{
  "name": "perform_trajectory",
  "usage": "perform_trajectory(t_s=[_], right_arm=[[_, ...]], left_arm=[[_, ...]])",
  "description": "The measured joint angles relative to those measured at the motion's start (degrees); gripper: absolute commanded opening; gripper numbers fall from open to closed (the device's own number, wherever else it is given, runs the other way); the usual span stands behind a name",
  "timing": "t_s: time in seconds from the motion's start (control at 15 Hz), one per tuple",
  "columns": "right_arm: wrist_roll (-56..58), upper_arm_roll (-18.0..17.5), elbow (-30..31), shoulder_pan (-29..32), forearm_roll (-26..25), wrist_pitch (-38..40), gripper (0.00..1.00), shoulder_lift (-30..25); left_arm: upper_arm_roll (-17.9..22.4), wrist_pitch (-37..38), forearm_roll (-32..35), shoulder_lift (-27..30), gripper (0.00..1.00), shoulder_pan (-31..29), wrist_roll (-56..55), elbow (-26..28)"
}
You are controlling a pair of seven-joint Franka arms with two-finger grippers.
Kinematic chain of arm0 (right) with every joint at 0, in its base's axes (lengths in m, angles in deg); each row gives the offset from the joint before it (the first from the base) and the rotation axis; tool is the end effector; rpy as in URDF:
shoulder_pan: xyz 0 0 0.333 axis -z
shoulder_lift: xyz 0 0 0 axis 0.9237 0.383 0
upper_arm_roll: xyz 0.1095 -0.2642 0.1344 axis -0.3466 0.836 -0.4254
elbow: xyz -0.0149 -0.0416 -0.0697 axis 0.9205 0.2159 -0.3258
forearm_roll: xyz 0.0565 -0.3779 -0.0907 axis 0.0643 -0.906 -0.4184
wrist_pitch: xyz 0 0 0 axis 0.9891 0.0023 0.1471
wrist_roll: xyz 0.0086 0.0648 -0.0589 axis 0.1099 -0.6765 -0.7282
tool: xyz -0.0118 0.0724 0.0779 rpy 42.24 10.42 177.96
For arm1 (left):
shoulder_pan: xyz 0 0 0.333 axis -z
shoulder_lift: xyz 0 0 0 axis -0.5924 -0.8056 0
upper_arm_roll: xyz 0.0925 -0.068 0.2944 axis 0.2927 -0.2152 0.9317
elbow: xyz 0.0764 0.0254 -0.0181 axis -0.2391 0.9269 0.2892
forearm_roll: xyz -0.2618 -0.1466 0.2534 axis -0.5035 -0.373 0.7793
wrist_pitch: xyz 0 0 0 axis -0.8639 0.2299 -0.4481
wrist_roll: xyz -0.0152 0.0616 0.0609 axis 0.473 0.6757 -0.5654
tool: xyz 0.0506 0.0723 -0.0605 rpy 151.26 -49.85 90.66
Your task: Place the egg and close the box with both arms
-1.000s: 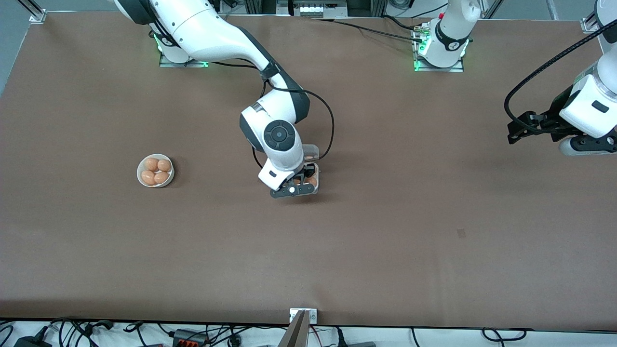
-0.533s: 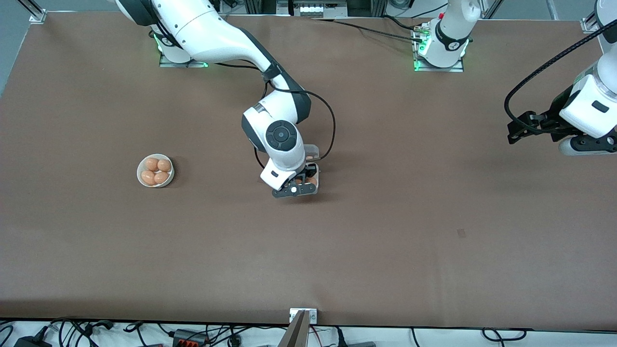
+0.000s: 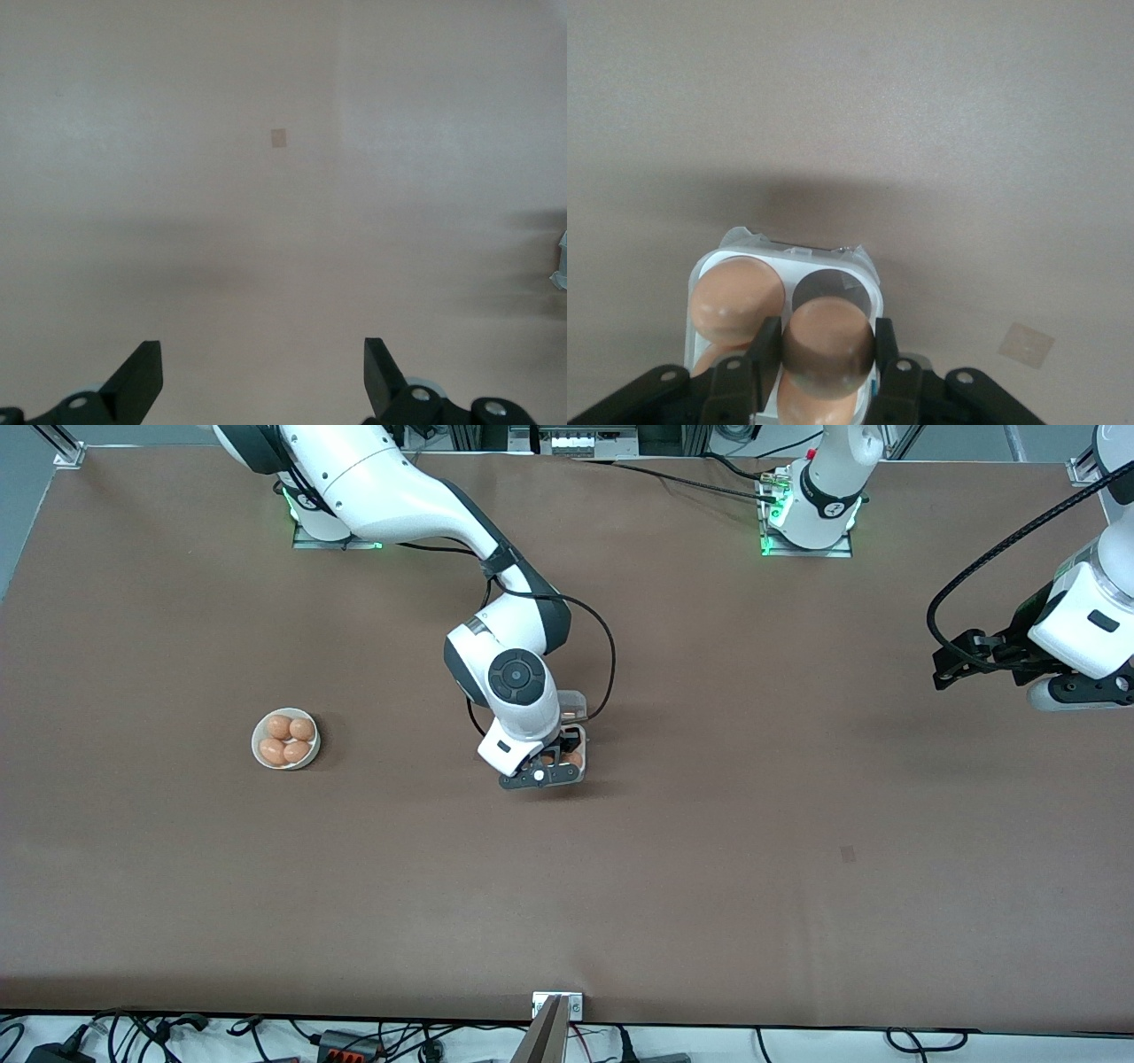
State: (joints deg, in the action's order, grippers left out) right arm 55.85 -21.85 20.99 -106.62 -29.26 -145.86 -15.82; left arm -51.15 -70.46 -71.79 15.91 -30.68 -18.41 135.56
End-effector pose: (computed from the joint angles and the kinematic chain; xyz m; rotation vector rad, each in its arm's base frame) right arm 0.5754 0.4787 0.2318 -3.1086 -0.2116 0.0127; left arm 0.5848 -0.0395 0.6003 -3.1137 -0.0949 0.0033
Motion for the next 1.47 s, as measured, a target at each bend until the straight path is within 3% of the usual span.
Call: perform_trajectory(t_s=[0.07, 0.6, 0.87, 1.13, 1.47], right_arm=[[0.0, 0.0, 0.0, 0.0, 0.0, -0.06, 1.0, 0.03], [0.0, 1.17, -1.88, 0.19, 0.0, 1.11, 1.0, -1.35], [0.09, 4.5, -3.28, 1.14, -0.04, 6.67, 1.0, -7.43], [4.87, 5.95, -3.44, 7.32, -0.07, 17.17, 1.0, -15.77], [8.92, 6.05, -3.37, 17.37, -0.03, 23.29, 1.0, -19.91]], left_arm=[[0.0, 0.0, 0.0, 0.0, 1.0, 0.0, 0.0, 0.0], [0.0, 0.0, 0.0, 0.0, 1.0, 0.0, 0.0, 0.0], [0.0, 0.0, 0.0, 0.0, 1.0, 0.0, 0.0, -0.01], [-0.03, 0.0, 0.0, 0.0, 1.0, 0.0, 0.0, -0.01], [-0.07, 0.0, 0.0, 0.0, 1.0, 0.01, 0.0, -0.01]])
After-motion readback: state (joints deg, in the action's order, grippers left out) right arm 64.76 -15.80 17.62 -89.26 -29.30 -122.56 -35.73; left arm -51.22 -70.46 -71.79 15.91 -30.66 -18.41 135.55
